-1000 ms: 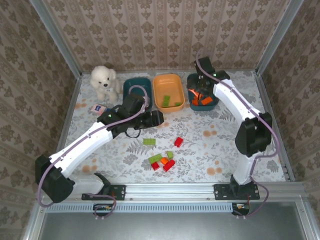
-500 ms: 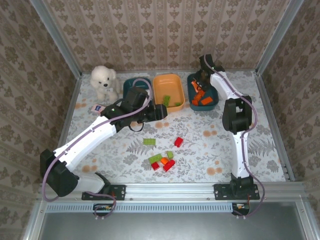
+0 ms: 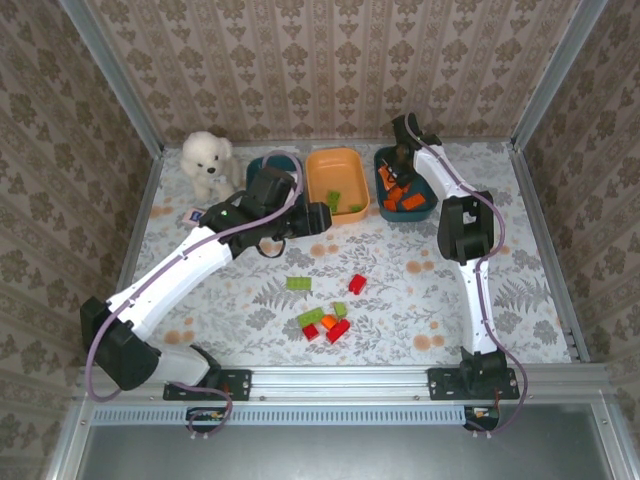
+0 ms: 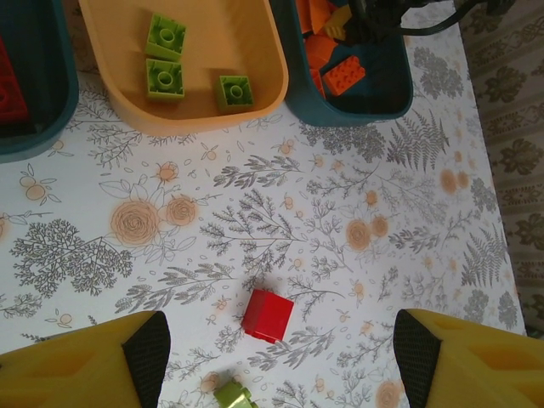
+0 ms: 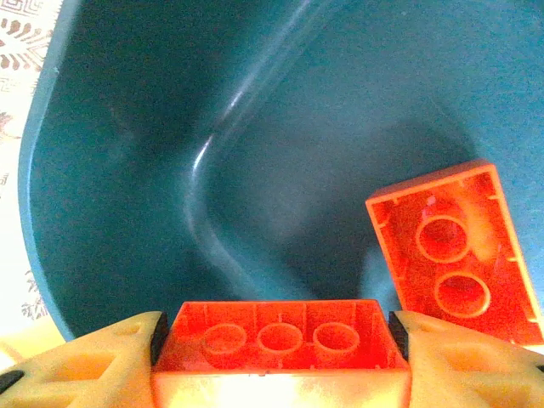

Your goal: Sort the legos into containers by color

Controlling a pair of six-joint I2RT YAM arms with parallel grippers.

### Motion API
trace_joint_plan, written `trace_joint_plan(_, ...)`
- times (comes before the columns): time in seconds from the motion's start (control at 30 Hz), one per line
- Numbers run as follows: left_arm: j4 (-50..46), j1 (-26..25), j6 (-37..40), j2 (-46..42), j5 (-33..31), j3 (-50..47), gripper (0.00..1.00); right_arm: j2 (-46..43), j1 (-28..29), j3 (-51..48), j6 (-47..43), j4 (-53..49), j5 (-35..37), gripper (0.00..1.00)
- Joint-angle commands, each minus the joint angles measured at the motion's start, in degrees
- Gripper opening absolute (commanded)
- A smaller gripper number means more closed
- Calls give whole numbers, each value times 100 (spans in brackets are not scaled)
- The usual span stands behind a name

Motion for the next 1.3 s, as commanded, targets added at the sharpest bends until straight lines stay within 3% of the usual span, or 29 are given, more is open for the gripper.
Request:
trace_joint_plan(0.0,-219,35,143,60,-82,135,73,72,32,229,132,-380,-4,62)
trace_joint_plan(0.4,-536,56,430,61,-22,103,73,-116,15,1145,-139,-686,-128,85)
trace_joint_plan(0.53,-525,51,445,20,13,57,73,-376,20,1084,-153,-806,-139,85)
trace_joint_plan(0.67,-457,40,505,99,200,37,73,-1129,95,590,-518,-470,-21,80)
trace_joint_plan(0.77,-483,-87,767,363,373,95,73,-2160,253,-473,-1096,164,248,75)
trace_joint_plan(0.93,-774,-566,1349,1248,317,477,71,-4396,670,-3442,-1922,1246,470,75)
trace_joint_plan(1.1,-910,-1214,1885,2308,-16,1045,71,-6908,954,-6379,-2354,1713,-277,75)
trace_joint_plan(1.27,-1136,-1580,2034,3235,-518,1499,72,-9276,1074,-7780,-2614,983,-1451,76)
